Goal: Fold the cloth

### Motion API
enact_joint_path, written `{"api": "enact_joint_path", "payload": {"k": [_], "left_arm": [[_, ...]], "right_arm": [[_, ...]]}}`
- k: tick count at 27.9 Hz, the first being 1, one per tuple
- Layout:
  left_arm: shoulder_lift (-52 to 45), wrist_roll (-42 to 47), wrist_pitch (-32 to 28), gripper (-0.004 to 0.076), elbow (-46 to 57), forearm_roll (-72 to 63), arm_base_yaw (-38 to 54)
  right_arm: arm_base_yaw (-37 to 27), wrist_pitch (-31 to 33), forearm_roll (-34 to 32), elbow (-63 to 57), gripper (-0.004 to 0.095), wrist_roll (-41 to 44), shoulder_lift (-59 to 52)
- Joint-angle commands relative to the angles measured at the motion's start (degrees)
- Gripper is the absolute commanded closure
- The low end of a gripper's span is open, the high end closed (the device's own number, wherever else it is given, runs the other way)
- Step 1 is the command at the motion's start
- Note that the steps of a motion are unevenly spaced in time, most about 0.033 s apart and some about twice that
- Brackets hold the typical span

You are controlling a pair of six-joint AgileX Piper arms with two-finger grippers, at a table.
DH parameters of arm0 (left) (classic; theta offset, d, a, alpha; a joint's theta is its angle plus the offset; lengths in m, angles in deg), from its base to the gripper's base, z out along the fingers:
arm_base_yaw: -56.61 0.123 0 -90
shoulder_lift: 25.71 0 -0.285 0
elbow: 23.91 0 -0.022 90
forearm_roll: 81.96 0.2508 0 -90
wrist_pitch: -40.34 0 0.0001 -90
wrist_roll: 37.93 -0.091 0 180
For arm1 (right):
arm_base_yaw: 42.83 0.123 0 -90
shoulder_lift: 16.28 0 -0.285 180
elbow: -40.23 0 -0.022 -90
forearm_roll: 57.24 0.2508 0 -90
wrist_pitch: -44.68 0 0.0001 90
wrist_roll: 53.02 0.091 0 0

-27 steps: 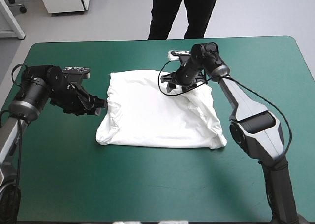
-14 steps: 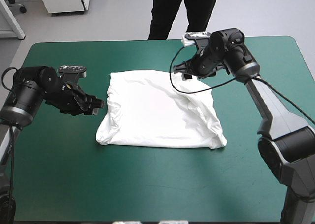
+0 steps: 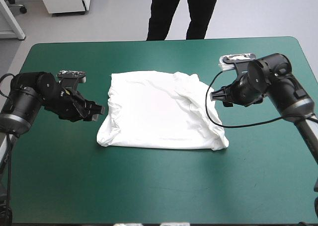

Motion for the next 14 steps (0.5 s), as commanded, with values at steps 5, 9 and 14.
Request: {"api": "enact_joint_path", "payload": {"k": [5, 9, 14], "left_arm": [[-1.9, -7.5, -4.9, 0.019, 9.3, -6.9, -0.2], [-1.9, -4.6, -10.7, 0.0176, 14.8, -7.3, -0.2], [-0.7, -4.5, -17.6, 0.0178, 18.2, -7.3, -0.2]], "right_arm": [[-0.9, 0.0, -0.9, -0.4, 0.0372, 1.0, -5.1], [-0.9, -0.1, -0.9, -0.4, 0.0372, 1.0, -5.0], [-0.9, -0.2, -0.9, -0.4, 0.0374, 1.0, -5.0]]}}
